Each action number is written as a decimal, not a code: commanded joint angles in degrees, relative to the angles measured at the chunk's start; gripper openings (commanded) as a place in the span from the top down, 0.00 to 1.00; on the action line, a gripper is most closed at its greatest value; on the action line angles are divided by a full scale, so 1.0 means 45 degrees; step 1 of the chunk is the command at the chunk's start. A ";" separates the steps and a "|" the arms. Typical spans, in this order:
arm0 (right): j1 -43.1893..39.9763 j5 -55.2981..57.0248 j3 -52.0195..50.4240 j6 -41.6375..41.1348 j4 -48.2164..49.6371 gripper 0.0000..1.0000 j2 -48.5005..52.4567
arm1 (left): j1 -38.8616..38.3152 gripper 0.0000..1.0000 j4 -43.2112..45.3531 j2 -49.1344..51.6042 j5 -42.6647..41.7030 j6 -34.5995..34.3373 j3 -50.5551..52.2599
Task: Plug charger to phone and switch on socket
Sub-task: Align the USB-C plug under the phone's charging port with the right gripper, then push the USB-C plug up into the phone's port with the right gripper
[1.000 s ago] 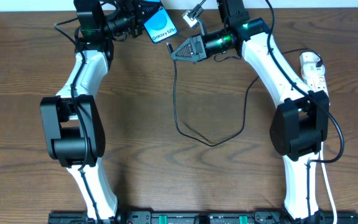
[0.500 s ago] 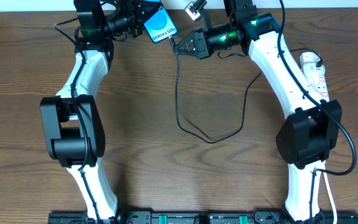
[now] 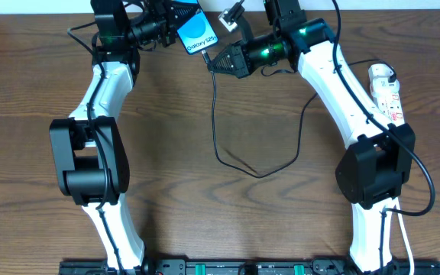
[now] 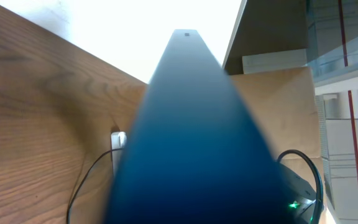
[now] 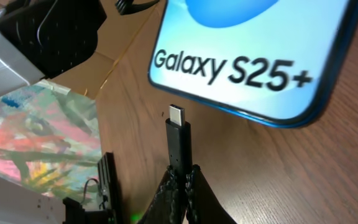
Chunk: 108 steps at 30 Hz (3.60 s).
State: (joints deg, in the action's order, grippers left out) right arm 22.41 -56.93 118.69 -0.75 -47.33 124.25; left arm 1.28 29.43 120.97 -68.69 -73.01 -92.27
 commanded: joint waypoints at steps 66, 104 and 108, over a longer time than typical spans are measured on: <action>-0.0160 0.0486 0.0024 0.0083 -0.0345 0.99 -0.0253 | -0.0092 0.93 0.0155 -0.0189 -0.0704 0.0306 -0.0151; -0.0078 0.0486 0.0024 -0.0112 -0.0194 0.99 -0.0253 | -0.0316 0.93 0.0160 -0.0189 -0.0257 0.0301 -0.0146; -0.0073 0.0486 0.0024 -0.0209 -0.0189 0.99 -0.0253 | -0.0316 0.93 0.0160 -0.0189 -0.0262 0.0301 -0.0146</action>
State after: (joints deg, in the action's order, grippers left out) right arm 22.09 -54.35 118.69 -1.02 -48.58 124.25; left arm 0.30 29.43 120.97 -68.84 -72.18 -92.27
